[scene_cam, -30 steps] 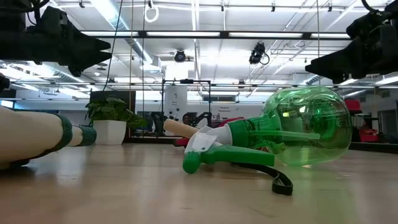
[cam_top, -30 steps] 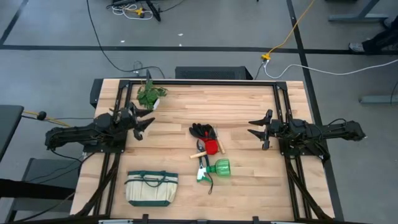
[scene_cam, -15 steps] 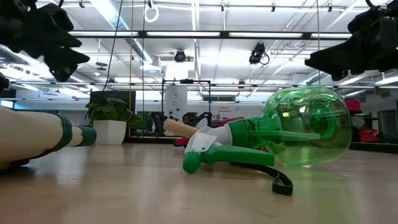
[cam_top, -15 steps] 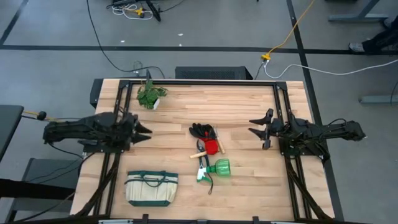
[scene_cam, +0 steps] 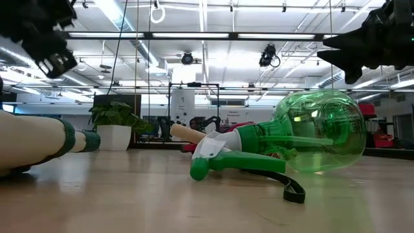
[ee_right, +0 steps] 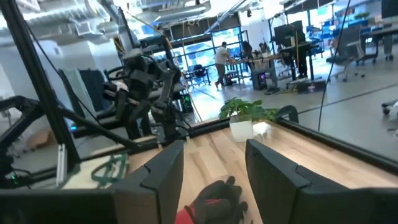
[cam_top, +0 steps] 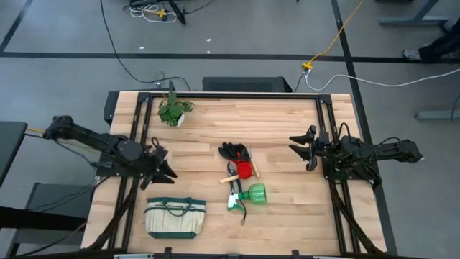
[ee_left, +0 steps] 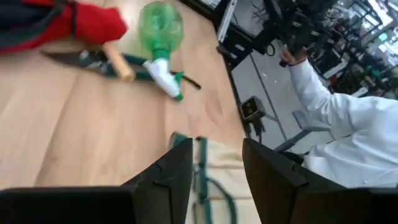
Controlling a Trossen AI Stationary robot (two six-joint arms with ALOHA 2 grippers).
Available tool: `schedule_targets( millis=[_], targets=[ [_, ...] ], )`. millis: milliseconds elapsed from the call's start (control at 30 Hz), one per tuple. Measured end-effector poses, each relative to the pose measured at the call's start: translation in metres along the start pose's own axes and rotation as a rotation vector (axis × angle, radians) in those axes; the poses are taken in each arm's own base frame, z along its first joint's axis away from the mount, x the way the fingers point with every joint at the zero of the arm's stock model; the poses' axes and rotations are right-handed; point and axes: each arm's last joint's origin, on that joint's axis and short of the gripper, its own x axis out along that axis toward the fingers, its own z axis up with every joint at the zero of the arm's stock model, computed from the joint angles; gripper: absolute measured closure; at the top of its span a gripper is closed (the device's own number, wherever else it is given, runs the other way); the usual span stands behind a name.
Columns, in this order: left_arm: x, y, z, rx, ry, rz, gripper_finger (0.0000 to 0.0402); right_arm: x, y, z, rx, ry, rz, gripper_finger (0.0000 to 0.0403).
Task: Pick & Place Garden tools in Gardening bag
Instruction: Prepare the gardening bag
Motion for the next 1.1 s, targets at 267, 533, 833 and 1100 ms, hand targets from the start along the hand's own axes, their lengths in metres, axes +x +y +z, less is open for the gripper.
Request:
schedule_targets(
  millis=[267,533,833,1100],
  targets=[
    [0.027,-0.045,0.009,0.137,0.246,0.136,0.0255,0.0,0.0,0.0,0.003,-0.004,0.001,0.023],
    [0.06,-0.075,-0.002,0.163,0.47,0.226,0.0255,0.0,0.0,0.002,0.006,-0.015,0.003,0.023],
    [0.077,-0.09,-0.02,0.099,0.742,0.385,0.0255,0.0,0.0,0.002,0.006,-0.016,0.003,0.023],
    [0.086,-0.093,-0.031,0.067,0.807,0.396,0.0255,0.0,0.0,0.002,0.006,-0.016,0.003,0.023]
  ],
)
